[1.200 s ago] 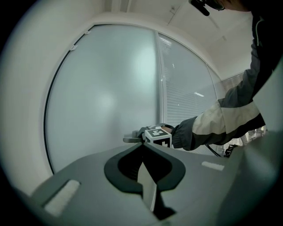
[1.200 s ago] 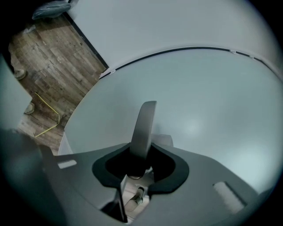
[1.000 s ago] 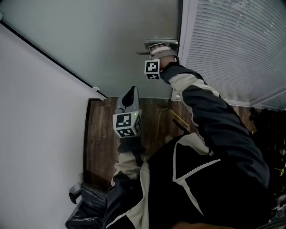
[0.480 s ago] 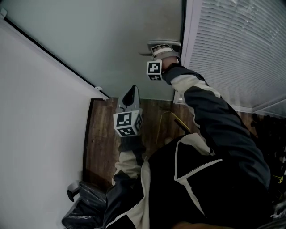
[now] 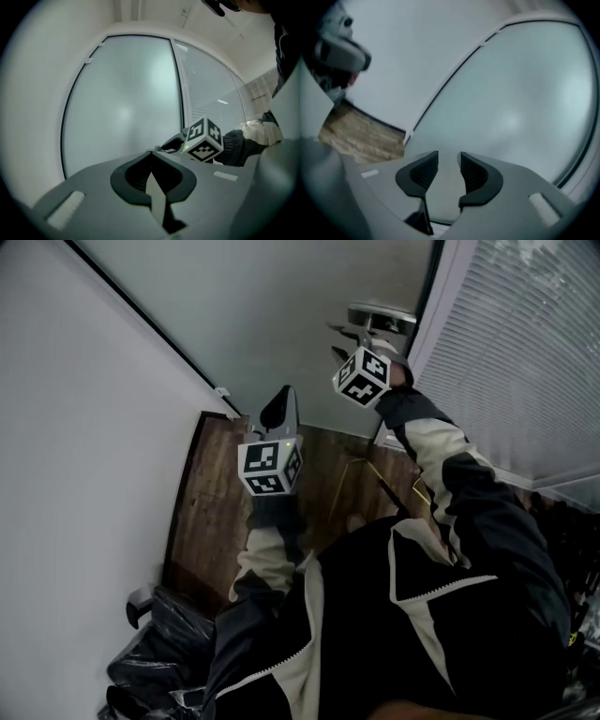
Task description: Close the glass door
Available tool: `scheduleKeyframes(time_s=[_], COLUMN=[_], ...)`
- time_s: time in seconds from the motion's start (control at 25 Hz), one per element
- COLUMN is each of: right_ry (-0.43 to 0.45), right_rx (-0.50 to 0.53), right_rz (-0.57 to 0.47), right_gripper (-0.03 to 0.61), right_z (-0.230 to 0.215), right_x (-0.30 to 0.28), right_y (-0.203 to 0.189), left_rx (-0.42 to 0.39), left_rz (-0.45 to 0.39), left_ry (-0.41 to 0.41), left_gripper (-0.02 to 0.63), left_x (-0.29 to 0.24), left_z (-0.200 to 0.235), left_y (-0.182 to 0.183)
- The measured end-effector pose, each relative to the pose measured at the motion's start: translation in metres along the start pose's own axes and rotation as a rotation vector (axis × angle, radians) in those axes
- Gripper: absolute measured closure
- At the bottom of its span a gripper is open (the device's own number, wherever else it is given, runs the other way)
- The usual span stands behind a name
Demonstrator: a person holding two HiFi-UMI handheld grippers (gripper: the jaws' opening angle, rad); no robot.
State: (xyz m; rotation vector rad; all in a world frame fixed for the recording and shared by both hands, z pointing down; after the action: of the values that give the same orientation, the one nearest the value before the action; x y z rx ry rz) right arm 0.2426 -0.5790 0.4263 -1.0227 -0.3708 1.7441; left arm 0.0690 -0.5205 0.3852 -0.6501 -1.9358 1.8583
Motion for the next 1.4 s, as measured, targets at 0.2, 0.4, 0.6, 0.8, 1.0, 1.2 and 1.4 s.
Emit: scheduleKeyframes(time_s=[0.2,0.4,0.6,0.8,1.0,1.2,1.4], right_ry=[0.115,0.102,0.172,0.173,0.157,0.151,0.151], right_rx=[-0.407,-0.526,-0.629,-0.660,-0.649,-0.621,-0.600], right_rz=[-0.280,-0.419,-0.412,-0.398,-0.395,-0.395,-0.400], right_gripper=[0.495,0.568,0.577,0.578,0.577,0.577,0.577], right_z=[0.049,0.101,0.171,0.201,0.223,0.244,0.254], right_x=[0.066,0.113,0.129,0.137,0.147,0.155,0.162], right_y=[0.074,0.121,0.137,0.158,0.170,0.182,0.192], left_rx=[0.018,0.028,0.017,0.011,0.009,0.009,0.009], left_rz=[-0.032,-0.040,-0.032,-0.024,-0.021,-0.032,-0.039], left_ry=[0.031,0.046,0.047,0.055,0.055,0.058,0.065], left_gripper=[0.607,0.607,0.607,0.607,0.607,0.607,0.607], left_x=[0.035,0.087,0.136,0.166,0.191,0.212,0.225], left_z=[0.039,0.070,0.085,0.103,0.111,0.118,0.121], left_y=[0.015,0.017,0.009,0.004,0.000,-0.001,0.001])
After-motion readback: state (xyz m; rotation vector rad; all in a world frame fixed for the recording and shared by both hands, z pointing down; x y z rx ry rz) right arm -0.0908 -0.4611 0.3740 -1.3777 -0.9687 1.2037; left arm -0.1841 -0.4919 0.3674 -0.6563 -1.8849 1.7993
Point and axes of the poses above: the fingertips, and each gripper's own axes: x backward along the fingers, z to its left, y out of its top, the point moved 3 cm from there along x, backward along the fingers, and after that the axes turned 5 degrees about -x, right-handed, at the moved point
